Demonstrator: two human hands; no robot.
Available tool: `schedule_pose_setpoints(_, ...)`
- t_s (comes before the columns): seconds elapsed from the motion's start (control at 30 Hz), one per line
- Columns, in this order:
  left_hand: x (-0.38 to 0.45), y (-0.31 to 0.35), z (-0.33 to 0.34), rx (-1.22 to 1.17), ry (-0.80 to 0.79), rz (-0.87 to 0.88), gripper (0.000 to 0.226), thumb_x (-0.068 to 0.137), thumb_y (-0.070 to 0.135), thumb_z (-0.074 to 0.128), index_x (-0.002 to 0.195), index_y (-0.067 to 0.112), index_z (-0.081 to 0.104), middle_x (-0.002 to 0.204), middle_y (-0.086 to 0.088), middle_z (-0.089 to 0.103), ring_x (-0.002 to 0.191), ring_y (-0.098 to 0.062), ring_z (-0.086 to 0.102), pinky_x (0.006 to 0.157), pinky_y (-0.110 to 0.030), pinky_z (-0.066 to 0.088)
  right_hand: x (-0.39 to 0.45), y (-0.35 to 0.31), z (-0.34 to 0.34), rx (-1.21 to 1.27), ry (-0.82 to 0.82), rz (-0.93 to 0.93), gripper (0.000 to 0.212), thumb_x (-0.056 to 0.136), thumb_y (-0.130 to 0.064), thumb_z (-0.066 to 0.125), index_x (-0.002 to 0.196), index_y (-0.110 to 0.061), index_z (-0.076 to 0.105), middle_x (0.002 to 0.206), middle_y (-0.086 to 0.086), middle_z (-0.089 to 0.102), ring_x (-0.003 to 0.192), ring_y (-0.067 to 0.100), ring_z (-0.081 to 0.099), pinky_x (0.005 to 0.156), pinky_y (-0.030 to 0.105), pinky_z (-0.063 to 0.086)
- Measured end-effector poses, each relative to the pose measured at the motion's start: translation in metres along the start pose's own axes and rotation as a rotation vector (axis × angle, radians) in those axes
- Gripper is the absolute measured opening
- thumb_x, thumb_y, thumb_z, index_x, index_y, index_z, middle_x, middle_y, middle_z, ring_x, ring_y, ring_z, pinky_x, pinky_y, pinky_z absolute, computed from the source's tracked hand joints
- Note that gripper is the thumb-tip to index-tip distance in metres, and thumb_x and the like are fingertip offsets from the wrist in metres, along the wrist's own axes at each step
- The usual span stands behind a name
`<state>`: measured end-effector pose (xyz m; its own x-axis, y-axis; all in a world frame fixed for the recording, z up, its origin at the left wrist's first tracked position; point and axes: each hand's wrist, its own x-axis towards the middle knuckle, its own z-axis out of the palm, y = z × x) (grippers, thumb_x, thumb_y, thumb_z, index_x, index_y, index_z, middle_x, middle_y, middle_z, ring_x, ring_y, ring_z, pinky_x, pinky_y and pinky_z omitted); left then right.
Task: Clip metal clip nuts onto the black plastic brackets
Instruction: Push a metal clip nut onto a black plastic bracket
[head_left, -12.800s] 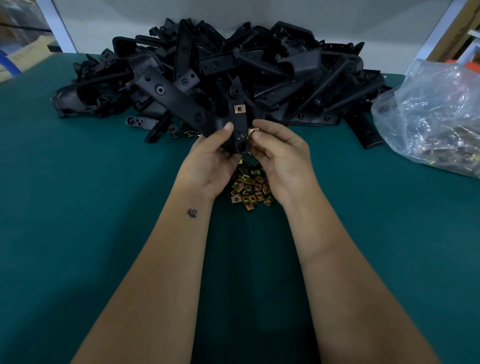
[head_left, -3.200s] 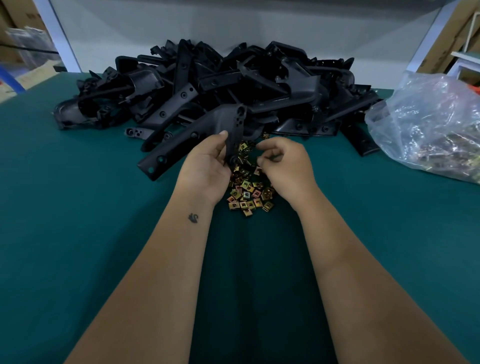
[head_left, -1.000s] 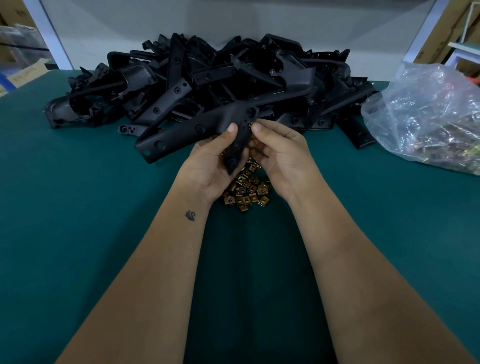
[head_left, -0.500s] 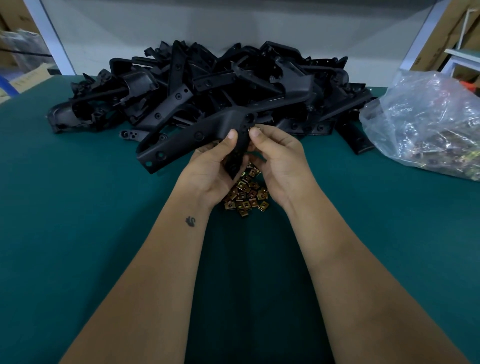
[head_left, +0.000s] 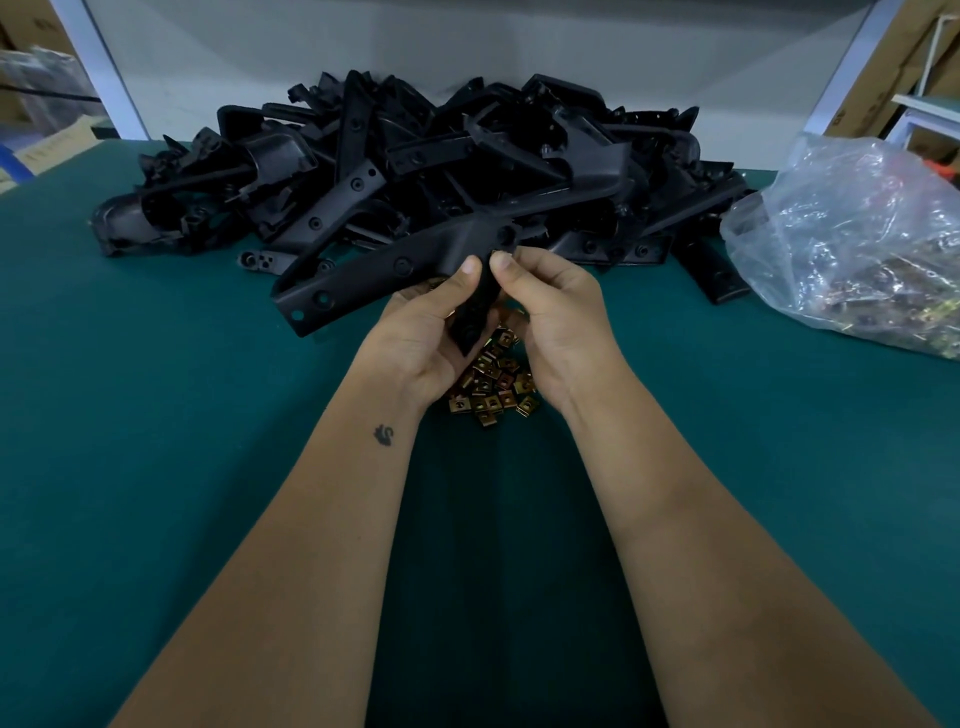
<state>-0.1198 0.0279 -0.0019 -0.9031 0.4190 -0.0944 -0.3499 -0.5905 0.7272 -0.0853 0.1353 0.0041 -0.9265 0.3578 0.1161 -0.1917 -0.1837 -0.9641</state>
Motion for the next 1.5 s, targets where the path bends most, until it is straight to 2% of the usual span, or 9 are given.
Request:
schedule_pose_setpoints(0.13, 0.000, 0.001, 0.001, 0.036, -0.001, 0.030, 0.015, 0.096, 0.009, 0.060, 0.109, 0.012, 0.066, 0.096, -0.001, 0.075, 0.087, -0.013, 0.072, 0.074, -0.025, 0.059, 0.001, -0.004, -0.005, -0.085, -0.004, -0.037, 0.007, 0.090, -0.012, 0.069, 0.083, -0.012, 0.072, 0.084, 0.005, 0.069, 0.084, 0.018, 0.063, 0.088, 0.040, 0.053)
schedule_pose_setpoints(0.3, 0.001, 0.005, -0.004, 0.038, 0.023, 0.020, 0.020, 0.095, 0.007, 0.060, 0.114, 0.012, 0.062, 0.097, -0.001, 0.072, 0.088, -0.013, 0.069, 0.072, -0.024, 0.058, 0.004, -0.005, -0.014, -0.227, 0.007, -0.099, 0.011, 0.090, -0.016, 0.069, 0.083, -0.023, 0.074, 0.074, -0.010, 0.070, 0.068, 0.003, 0.062, 0.068, 0.018, 0.050)
schedule_pose_setpoints(0.4, 0.001, 0.009, -0.006, -0.039, 0.077, 0.010, 0.010, 0.096, 0.008, 0.060, 0.097, 0.005, 0.069, 0.086, -0.004, 0.072, 0.081, -0.015, 0.066, 0.071, -0.024, 0.058, 0.008, -0.002, -0.022, -0.418, 0.101, -0.168, 0.020, 0.090, -0.017, 0.067, 0.078, -0.031, 0.072, 0.067, -0.020, 0.068, 0.066, -0.008, 0.059, 0.064, 0.012, 0.046)
schedule_pose_setpoints(0.47, 0.002, 0.011, -0.009, -0.106, 0.084, 0.034, 0.028, 0.097, 0.010, 0.058, 0.075, 0.008, 0.076, 0.073, -0.002, 0.072, 0.073, -0.013, 0.067, 0.075, -0.024, 0.056, 0.010, -0.001, -0.028, -0.594, 0.121, -0.177, 0.024, 0.089, -0.019, 0.066, 0.071, -0.035, 0.070, 0.063, -0.023, 0.065, 0.065, -0.009, 0.057, 0.060, 0.010, 0.042)
schedule_pose_setpoints(0.6, 0.002, 0.013, -0.013, -0.265, 0.077, 0.054, 0.010, 0.095, 0.007, 0.057, 0.090, 0.006, 0.066, 0.083, -0.006, 0.070, 0.083, -0.017, 0.065, 0.092, -0.030, 0.051, 0.008, 0.004, -0.033, -0.940, 0.018, -0.117, 0.012, 0.087, -0.030, 0.061, 0.077, -0.029, 0.069, 0.069, -0.016, 0.064, 0.066, 0.000, 0.058, 0.059, 0.025, 0.047)
schedule_pose_setpoints(0.73, 0.004, 0.011, -0.013, -0.275, 0.092, 0.052, 0.010, 0.094, -0.002, 0.051, 0.090, 0.002, 0.060, 0.093, -0.011, 0.063, 0.089, -0.019, 0.061, 0.093, -0.030, 0.053, 0.008, 0.008, -0.035, -1.125, -0.175, -0.122, 0.010, 0.086, -0.030, 0.066, 0.096, -0.032, 0.067, 0.084, -0.015, 0.056, 0.076, 0.003, 0.053, 0.060, 0.024, 0.040)
schedule_pose_setpoints(1.13, 0.007, 0.009, -0.012, -0.282, 0.126, 0.071, 0.010, 0.094, -0.008, 0.052, 0.090, -0.003, 0.059, 0.076, -0.010, 0.068, 0.066, -0.016, 0.071, 0.089, -0.032, 0.057, 0.008, 0.007, -0.029, -0.888, -0.092, -0.198, 0.021, 0.088, -0.009, 0.067, 0.083, -0.029, 0.063, 0.080, -0.015, 0.063, 0.077, -0.003, 0.058, 0.063, 0.003, 0.042)
schedule_pose_setpoints(1.3, 0.008, 0.007, -0.015, -0.185, 0.094, 0.076, 0.014, 0.094, -0.004, 0.054, 0.092, 0.008, 0.059, 0.094, -0.007, 0.062, 0.086, -0.019, 0.064, 0.080, -0.033, 0.061, 0.006, 0.003, -0.020, -0.600, -0.022, -0.203, 0.026, 0.093, -0.001, 0.058, 0.095, -0.026, 0.068, 0.088, -0.007, 0.067, 0.078, 0.004, 0.068, 0.070, 0.015, 0.051)
schedule_pose_setpoints(1.5, 0.006, 0.007, -0.013, -0.193, 0.098, 0.050, 0.009, 0.095, -0.004, 0.052, 0.092, 0.004, 0.056, 0.091, -0.011, 0.062, 0.071, -0.017, 0.068, 0.071, -0.028, 0.061, 0.007, 0.002, -0.016, -0.262, 0.021, -0.100, 0.019, 0.088, 0.006, 0.065, 0.095, -0.011, 0.068, 0.081, 0.003, 0.069, 0.071, 0.010, 0.070, 0.061, 0.016, 0.051)
